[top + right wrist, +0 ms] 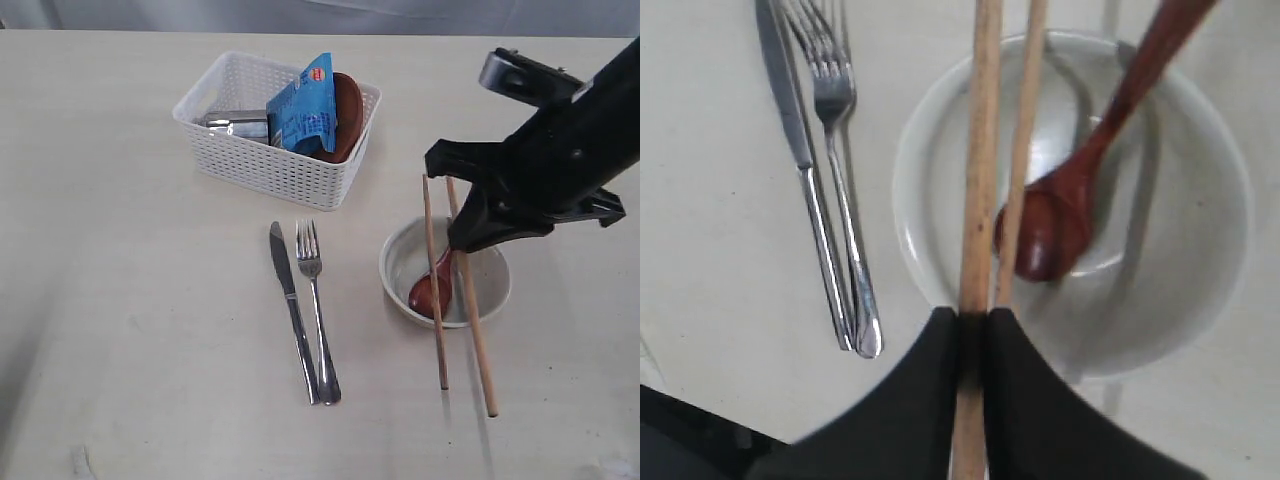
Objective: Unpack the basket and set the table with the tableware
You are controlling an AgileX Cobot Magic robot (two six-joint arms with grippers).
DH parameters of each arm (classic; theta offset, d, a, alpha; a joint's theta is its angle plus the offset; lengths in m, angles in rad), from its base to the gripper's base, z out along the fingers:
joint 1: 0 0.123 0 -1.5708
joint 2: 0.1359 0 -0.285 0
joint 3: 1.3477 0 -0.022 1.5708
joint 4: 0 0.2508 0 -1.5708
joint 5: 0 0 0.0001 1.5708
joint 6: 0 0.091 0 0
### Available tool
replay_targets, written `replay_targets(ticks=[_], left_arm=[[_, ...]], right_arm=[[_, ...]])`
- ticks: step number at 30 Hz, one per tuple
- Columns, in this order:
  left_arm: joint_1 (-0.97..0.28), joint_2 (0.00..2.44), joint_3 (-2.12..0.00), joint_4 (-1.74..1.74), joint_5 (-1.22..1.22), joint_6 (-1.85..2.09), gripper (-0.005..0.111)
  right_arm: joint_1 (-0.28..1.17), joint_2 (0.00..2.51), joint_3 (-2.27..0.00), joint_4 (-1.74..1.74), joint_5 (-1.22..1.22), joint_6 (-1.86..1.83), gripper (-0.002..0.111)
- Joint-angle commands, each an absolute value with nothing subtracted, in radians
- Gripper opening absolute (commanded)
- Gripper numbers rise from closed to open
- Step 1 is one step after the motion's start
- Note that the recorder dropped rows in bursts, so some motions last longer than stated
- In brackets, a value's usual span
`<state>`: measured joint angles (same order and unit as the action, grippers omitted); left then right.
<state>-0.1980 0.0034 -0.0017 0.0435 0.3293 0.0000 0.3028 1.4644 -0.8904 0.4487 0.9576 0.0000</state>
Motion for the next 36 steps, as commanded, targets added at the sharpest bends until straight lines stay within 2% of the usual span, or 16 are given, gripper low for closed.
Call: replay_targets(ticks=[1,15,36], left_arm=[[-0.196,0.000,0.000,0.048,0.326,0.000,0.000],[-0.196,0.000,0.000,0.048,0.326,0.000,0.000],[-0.196,0.000,0.000,0.048,0.326,0.000,0.000]], right_arm=[[0.333,1.567,-0.918,0.461,0.907,0.023,0.000],[0.331,1.667,-0.948,0.387,0.832,0.069,0.000],[0.331,1.670,-0.950,0.354,0.809,0.068,0.000]])
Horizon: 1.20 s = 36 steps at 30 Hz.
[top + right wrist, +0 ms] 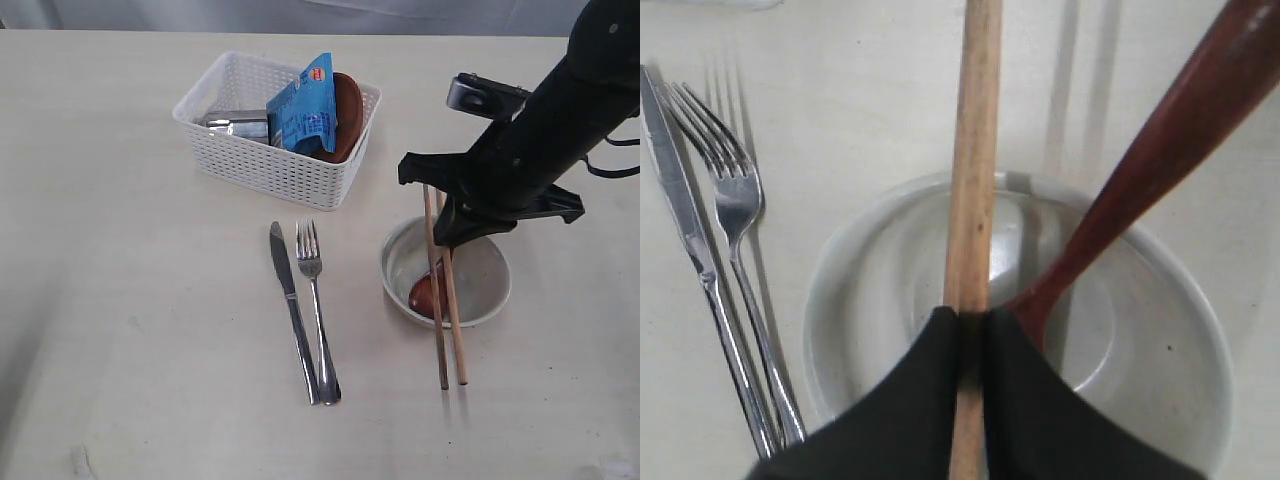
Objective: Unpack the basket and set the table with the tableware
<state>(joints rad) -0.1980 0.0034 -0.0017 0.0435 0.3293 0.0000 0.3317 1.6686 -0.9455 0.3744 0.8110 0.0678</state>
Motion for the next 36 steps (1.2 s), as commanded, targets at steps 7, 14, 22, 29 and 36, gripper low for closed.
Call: replay_targets(ticks=[7,14,22,29,36], left_arm=[[-0.196,0.000,0.000,0.048,0.326,0.000,0.000],[-0.196,0.000,0.000,0.048,0.326,0.000,0.000],[-0.196,0.000,0.000,0.048,0.326,0.000,0.000],[-0.196,0.000,0.000,0.048,0.326,0.000,0.000],[-0.196,0.000,0.000,0.048,0.326,0.000,0.000]], right_arm=[[0.331,1.671,-0.950,0.354,0.776,0.071,0.000],[0.331,1.674,-0.950,0.335,0.813,0.081,0.000],[0.331,1.712,-0.950,0.361,0.814,0.086,0.000],[0.331,1.712,-0.952,0.363,0.797,0.086,0.000],[0.331,1.712,-0.952,0.338,0.805,0.086,0.000]])
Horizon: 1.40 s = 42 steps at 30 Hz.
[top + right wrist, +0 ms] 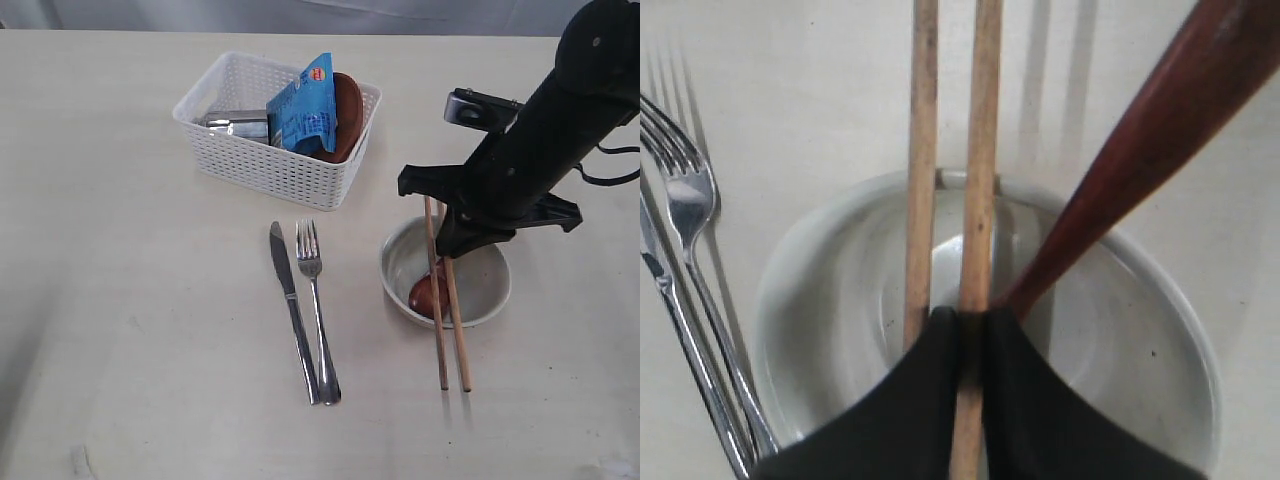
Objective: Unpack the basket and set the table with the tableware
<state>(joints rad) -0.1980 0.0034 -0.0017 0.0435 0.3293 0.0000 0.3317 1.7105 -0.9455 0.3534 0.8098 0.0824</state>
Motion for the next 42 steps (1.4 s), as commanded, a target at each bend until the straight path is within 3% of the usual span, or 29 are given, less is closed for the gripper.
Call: replay_targets(ticks=[1,15,22,36,42], left_arm=[[-0.196,0.000,0.000,0.048,0.326,0.000,0.000],[-0.196,0.000,0.000,0.048,0.326,0.000,0.000],[-0.196,0.000,0.000,0.048,0.326,0.000,0.000],[-0.196,0.000,0.000,0.048,0.326,0.000,0.000],[-0.196,0.000,0.000,0.048,0.326,0.000,0.000]], right_arm=[[0.331,1.712,-0.952,0.338,0.809,0.086,0.000],[0.331,1.712,-0.953,0.327,0.809,0.086,0.001],[0.331,1.712,-0.953,0.315,0.809,0.095,0.039],[0.333,1.619,-0.976,0.288,0.856,0.108,0.038],[0.441,1.653,-0.976,0.212,0.861,0.150,0.039]])
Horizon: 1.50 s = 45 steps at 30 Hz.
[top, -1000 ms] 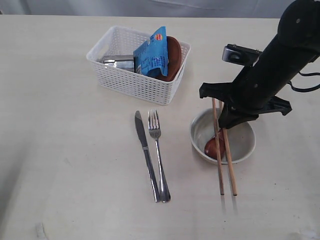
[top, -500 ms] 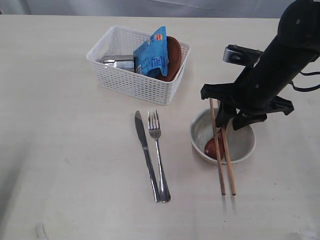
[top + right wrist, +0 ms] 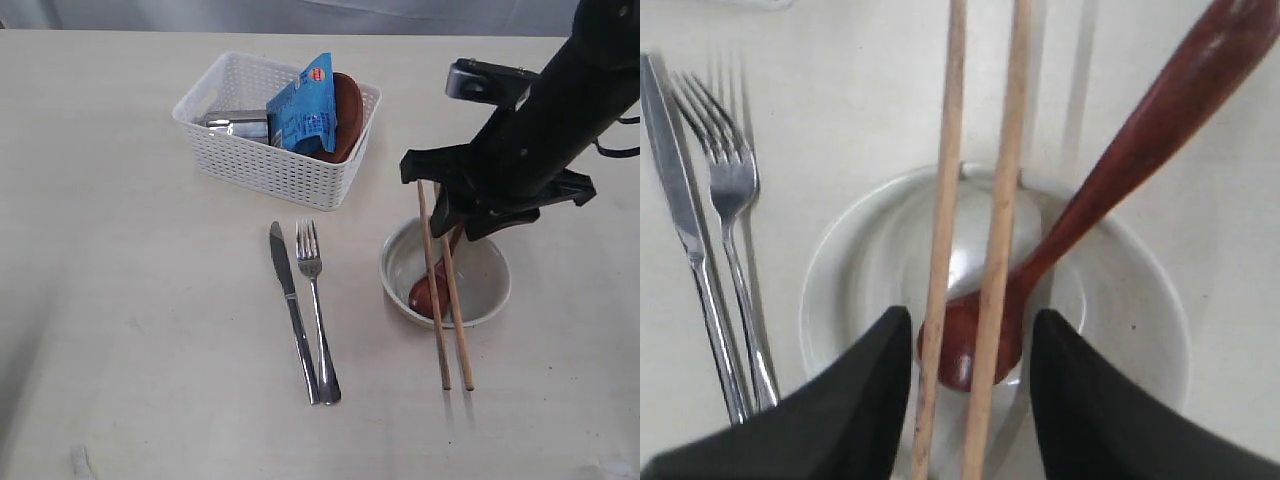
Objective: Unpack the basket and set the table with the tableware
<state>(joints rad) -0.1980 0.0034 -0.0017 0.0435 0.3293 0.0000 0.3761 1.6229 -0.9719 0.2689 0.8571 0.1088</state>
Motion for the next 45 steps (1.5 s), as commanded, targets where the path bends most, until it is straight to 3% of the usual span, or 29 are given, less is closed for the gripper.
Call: replay_targets(ticks=[1,7,10,37,39,42,45], left_arm=[[-0.196,0.000,0.000,0.048,0.326,0.000,0.000],[-0.196,0.000,0.000,0.048,0.326,0.000,0.000],[-0.196,0.000,0.000,0.048,0.326,0.000,0.000],[-0.196,0.000,0.000,0.048,0.326,0.000,0.000],[-0.196,0.000,0.000,0.048,0.326,0.000,0.000],[-0.196,0.000,0.000,0.048,0.326,0.000,0.000],[-0.196,0.000,0.000,0.048,0.326,0.000,0.000]], right_arm=[[0.447,1.659,-0.978,0.198,0.857,0.169,0.039],[0.456,1.667,-1.008,0.154,0.895,0.196,0.041],[0.473,1.669,-1.009,0.154,0.891,0.196,0.058],[0.481,1.757,-1.009,0.158,0.877,0.209,0.057],[0.481,1.757,-1.009,0.155,0.879,0.209,0.052],[0.481,1.760,-1.009,0.147,0.879,0.209,0.033],[0.481,1.760,-1.009,0.147,0.879,0.209,0.032]])
